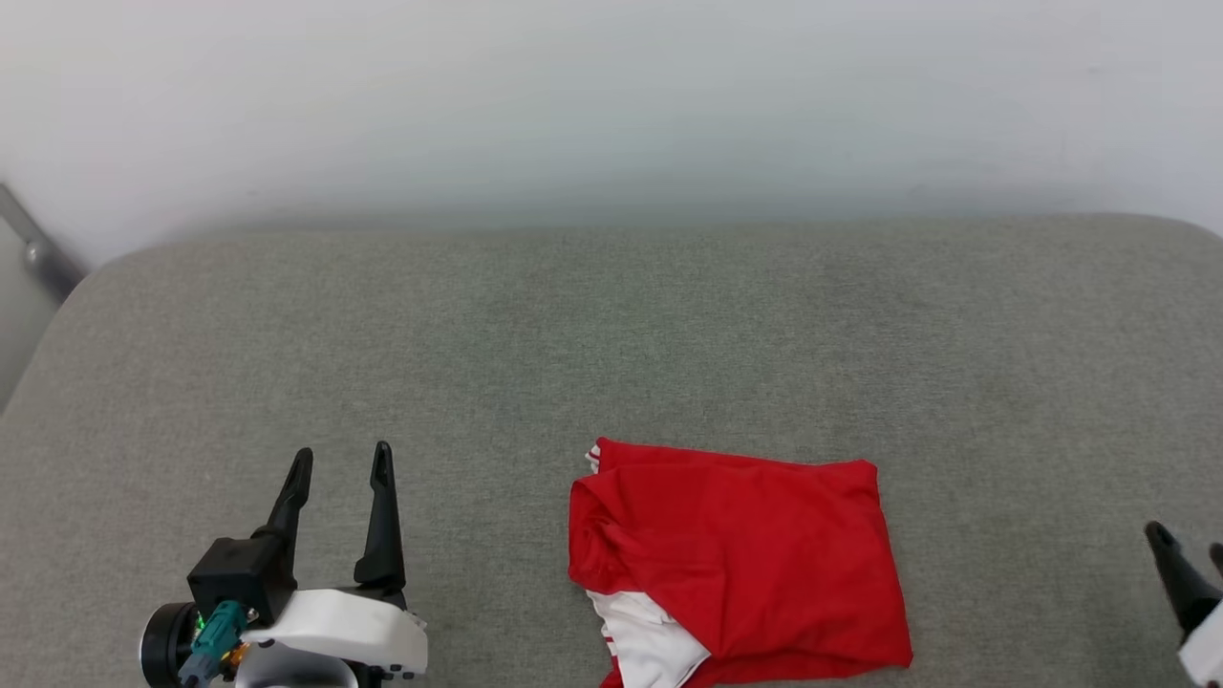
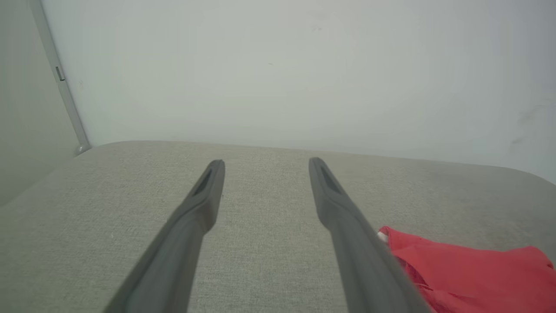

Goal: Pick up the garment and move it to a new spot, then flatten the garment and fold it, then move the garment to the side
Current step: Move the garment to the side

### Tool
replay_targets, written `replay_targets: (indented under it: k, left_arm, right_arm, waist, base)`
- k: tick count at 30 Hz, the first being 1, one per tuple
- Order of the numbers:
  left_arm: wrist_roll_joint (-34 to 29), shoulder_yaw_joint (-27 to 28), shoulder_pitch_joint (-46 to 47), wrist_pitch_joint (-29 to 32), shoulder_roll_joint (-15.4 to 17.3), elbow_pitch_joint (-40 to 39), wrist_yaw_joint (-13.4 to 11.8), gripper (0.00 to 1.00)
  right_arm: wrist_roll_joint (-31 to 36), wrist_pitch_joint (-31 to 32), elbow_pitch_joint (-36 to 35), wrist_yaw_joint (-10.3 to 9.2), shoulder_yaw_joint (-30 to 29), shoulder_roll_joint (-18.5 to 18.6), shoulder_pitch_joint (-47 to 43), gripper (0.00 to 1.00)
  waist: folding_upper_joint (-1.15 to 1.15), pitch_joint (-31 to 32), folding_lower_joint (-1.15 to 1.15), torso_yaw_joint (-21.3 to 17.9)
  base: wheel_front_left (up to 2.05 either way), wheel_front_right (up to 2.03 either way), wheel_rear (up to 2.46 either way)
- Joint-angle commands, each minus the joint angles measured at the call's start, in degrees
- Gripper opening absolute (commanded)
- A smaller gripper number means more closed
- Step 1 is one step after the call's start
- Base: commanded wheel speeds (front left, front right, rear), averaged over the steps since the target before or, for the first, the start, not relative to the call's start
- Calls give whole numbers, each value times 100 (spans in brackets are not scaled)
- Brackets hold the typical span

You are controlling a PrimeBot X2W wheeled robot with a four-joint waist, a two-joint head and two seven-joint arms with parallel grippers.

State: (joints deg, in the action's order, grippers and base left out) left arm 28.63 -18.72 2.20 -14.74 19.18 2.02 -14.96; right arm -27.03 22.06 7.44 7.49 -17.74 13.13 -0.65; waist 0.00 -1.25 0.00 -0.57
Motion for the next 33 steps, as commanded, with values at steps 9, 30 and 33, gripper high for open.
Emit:
replay_targets:
  k: [9,30,33]
  left_arm:
    - [-83,44,237,-46,-129,-33,75,100]
    - [-284,-24,646,-56,-337,57,319,100]
    - [-297,-11,605,-55,-337,94,323,100]
  right_arm:
    - [-1029,2194,1014,0,-383,-107,711,100]
    - [-2847,3481,1827,-5,503,-893,1587,0]
    - [-2728,3302,1524,0,778,-668,1694,0]
  waist:
    - [0,-404,0,300]
    - [0,-908,0,702]
    - [0,-813,0,635]
  base:
    - [0,0,0]
    - [0,0,0]
    - [0,0,0]
